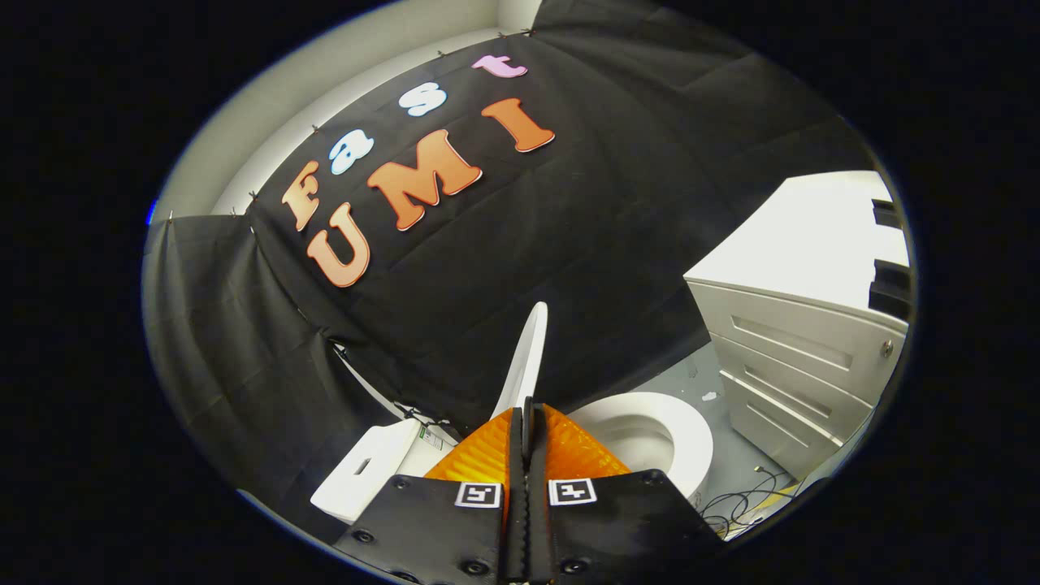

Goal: Open the toilet lid.

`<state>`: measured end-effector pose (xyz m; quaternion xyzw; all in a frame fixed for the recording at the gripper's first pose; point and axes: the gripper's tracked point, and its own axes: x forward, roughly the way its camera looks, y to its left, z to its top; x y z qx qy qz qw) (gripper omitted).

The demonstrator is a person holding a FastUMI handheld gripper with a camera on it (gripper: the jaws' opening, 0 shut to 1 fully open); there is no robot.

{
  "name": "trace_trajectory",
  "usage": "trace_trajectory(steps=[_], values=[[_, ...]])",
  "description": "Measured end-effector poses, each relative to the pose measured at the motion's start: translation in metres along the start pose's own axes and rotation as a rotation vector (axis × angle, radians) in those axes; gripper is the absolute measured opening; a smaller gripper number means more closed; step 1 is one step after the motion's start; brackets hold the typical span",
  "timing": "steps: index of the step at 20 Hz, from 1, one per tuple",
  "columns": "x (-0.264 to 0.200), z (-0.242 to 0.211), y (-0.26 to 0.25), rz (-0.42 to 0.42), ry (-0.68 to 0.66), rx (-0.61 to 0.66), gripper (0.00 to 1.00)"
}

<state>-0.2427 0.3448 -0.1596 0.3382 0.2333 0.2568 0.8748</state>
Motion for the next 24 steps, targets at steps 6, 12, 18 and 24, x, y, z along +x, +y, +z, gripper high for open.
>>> trace_trajectory(steps=[6, 12, 18, 24], values=[[0.003, 0.007, 0.043, 0.048, 0.013, -0.075, 0.08], [0.003, 0.005, 0.089, 0.105, 0.029, -0.155, 0.08], [0.003, 0.003, 0.126, 0.144, 0.044, -0.234, 0.08], [0.002, -0.003, 0.169, 0.205, 0.039, -0.255, 0.08]])
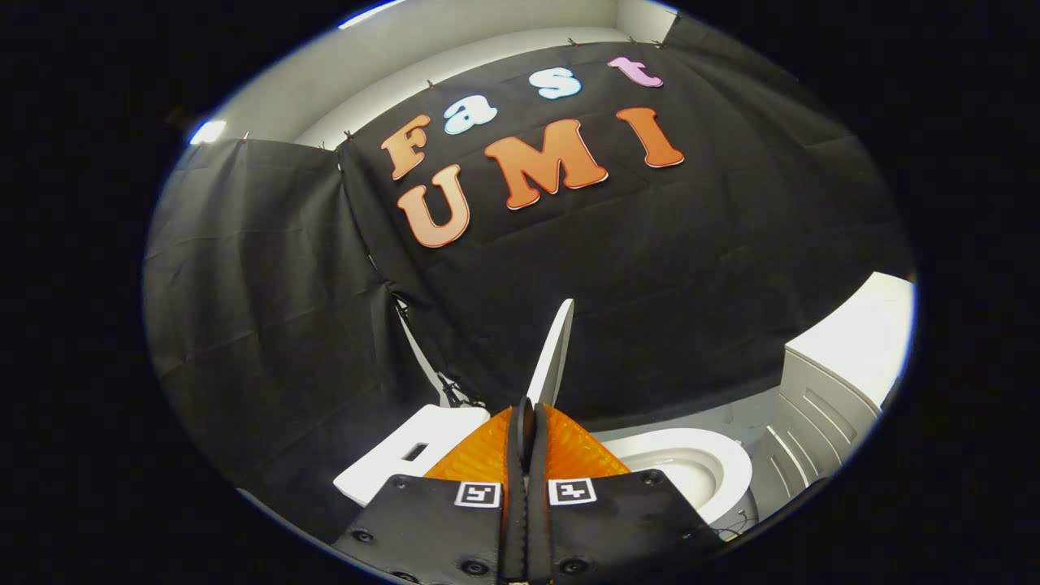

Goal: Open the toilet lid.

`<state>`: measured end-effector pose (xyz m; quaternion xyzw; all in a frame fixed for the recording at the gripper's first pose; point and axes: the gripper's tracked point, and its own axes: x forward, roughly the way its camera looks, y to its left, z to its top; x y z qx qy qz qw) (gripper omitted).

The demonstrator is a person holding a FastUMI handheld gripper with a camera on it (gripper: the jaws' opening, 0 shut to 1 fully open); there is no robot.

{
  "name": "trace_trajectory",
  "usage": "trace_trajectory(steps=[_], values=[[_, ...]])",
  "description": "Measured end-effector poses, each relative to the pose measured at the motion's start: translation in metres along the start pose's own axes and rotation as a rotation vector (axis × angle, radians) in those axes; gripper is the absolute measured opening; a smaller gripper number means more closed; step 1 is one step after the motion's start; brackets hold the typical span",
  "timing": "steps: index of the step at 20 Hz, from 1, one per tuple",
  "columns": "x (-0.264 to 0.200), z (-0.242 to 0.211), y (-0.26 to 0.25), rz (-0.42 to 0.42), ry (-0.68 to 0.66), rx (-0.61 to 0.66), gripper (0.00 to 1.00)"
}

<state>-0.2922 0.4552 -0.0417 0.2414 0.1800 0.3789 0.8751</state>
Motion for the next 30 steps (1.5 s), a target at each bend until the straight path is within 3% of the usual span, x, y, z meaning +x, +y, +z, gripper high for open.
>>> trace_trajectory(steps=[18, 23, 30], values=[[0.033, 0.003, 0.128, 0.137, 0.035, -0.116, 0.08], [0.043, -0.008, 0.164, 0.146, 0.053, -0.255, 0.08], [0.051, -0.03, 0.211, 0.193, 0.09, -0.323, 0.08]])
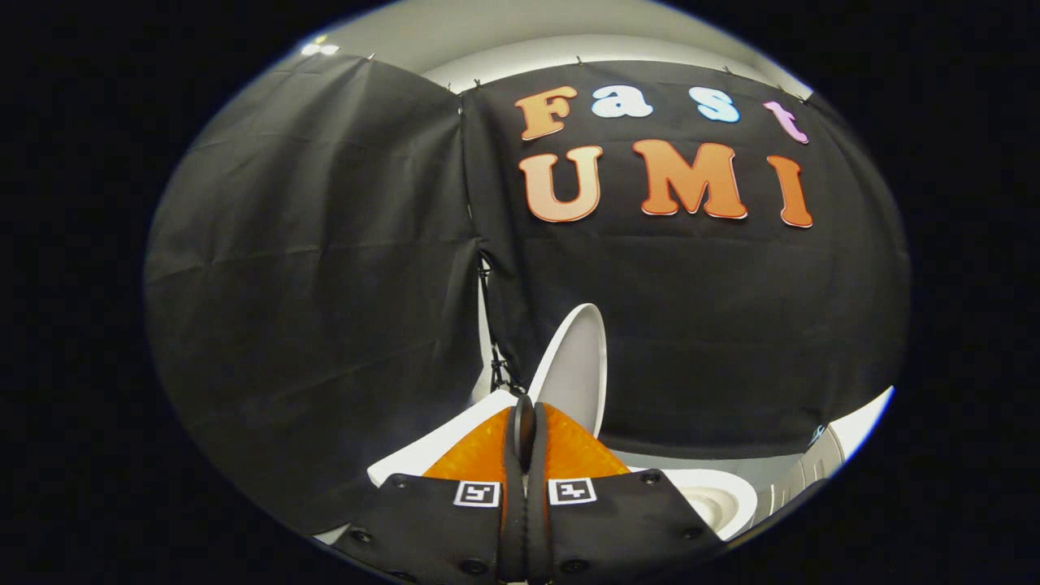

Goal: Open the toilet lid.

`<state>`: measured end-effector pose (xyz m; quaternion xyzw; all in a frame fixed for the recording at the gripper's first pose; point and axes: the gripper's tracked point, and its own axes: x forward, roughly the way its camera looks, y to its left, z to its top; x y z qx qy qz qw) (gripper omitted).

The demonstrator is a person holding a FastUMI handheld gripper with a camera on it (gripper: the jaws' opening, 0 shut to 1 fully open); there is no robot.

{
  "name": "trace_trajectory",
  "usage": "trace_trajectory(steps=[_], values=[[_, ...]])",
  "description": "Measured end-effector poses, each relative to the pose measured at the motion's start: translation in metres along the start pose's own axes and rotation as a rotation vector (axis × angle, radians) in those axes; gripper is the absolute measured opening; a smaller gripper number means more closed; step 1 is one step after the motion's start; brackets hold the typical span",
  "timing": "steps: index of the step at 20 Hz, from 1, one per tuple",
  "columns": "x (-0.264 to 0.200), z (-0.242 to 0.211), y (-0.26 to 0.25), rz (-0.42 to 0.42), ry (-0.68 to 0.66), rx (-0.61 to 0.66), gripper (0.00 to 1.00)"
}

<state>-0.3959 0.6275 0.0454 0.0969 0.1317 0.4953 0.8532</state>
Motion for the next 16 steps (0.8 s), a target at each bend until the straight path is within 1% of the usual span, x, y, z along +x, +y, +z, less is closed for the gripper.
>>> trace_trajectory(steps=[3, 5, 10, 14, 16], values=[[0.006, 0.0, 0.016, 0.019, 0.013, -0.012, 0.08], [0.014, -0.004, 0.035, 0.048, 0.031, -0.064, 0.08], [0.029, -0.011, 0.064, 0.077, 0.067, -0.148, 0.08], [0.037, -0.015, 0.081, 0.08, 0.099, -0.164, 0.08], [0.04, -0.017, 0.089, 0.08, 0.113, -0.224, 0.08]])
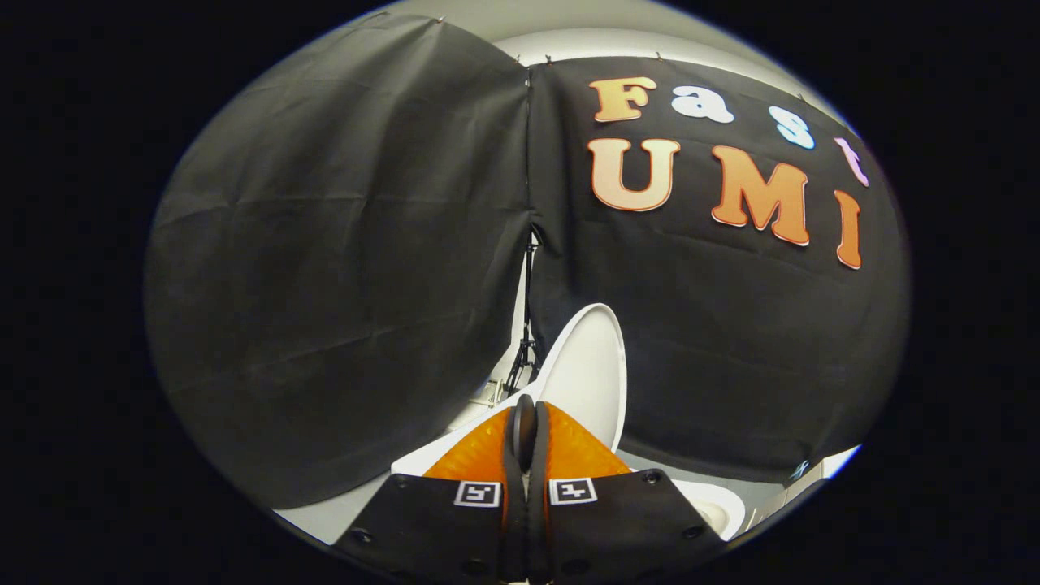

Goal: Open the toilet lid.

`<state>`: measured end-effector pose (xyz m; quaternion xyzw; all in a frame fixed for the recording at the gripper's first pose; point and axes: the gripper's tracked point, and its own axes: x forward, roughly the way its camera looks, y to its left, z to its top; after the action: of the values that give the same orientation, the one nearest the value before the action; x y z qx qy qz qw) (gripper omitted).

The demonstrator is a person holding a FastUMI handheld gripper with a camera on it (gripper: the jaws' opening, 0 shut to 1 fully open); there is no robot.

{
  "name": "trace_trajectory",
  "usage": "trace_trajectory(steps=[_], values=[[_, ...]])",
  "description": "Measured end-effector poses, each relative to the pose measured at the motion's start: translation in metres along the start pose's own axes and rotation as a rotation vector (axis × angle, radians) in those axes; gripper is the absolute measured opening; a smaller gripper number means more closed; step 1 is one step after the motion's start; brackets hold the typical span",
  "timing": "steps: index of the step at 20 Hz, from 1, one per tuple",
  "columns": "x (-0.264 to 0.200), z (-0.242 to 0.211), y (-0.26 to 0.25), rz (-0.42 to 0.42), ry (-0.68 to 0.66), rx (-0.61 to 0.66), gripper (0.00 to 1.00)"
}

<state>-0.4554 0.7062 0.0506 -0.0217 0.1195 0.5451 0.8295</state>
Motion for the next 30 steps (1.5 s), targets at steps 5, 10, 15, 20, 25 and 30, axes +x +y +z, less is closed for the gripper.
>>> trace_trajectory(steps=[5, 10, 15, 20, 25, 30], values=[[-0.001, 0.0, -0.003, -0.037, 0.008, -0.036, 0.09], [0.0, 0.005, 0.002, -0.006, 0.011, -0.019, 0.3], [-0.016, 0.048, 0.017, 0.019, -0.086, -0.093, 0.5], [-0.049, 0.094, 0.007, 0.005, -0.215, -0.033, 0.74], [-0.098, 0.116, -0.07, -0.134, -0.31, 0.003, 0.98], [-0.157, 0.104, -0.175, -0.306, -0.346, 0.06, 0.98]])
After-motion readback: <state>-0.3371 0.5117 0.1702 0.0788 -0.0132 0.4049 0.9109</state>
